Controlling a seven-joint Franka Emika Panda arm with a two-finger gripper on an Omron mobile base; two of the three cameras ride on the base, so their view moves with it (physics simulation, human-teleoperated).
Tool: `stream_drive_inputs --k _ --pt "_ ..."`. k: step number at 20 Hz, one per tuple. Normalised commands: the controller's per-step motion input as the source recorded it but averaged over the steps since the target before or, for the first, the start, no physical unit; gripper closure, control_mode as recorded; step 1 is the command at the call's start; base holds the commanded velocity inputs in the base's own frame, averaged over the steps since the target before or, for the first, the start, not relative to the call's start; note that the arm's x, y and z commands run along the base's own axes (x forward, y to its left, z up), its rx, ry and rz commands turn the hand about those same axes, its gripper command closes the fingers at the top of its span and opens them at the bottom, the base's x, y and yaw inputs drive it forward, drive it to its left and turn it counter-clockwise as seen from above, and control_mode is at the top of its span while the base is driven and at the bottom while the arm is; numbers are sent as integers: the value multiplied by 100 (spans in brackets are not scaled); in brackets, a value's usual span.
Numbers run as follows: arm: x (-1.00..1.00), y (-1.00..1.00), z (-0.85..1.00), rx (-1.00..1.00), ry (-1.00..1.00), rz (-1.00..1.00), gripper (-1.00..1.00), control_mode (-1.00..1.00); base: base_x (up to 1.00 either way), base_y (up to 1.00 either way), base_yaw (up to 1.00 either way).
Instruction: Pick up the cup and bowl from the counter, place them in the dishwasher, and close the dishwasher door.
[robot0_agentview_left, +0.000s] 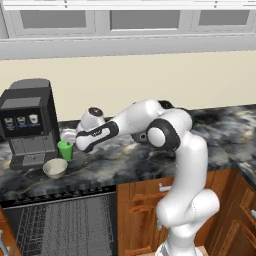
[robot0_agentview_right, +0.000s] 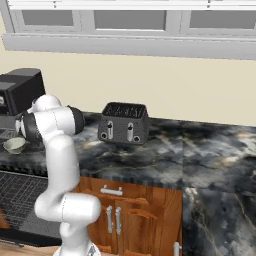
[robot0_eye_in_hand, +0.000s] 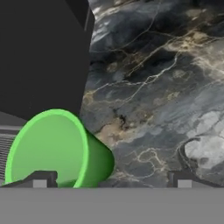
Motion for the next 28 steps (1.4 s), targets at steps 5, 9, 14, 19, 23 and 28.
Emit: stream_drive_inputs --k 5,9,14,19,23,28 --pt "39 22 -16 0 0 0 -100 -100 0 0 0" --pt "29 26 -16 0 0 0 -100 -100 0 0 0" --pt "24 29 -21 0 0 0 100 -100 0 0 0" --pt "-5 14 -24 0 -1 0 100 -100 0 0 0" --pt "-47 0 -24 0 -5 7 100 -100 0 0 0" --pt "-48 -1 -7 0 -7 8 100 -100 0 0 0"
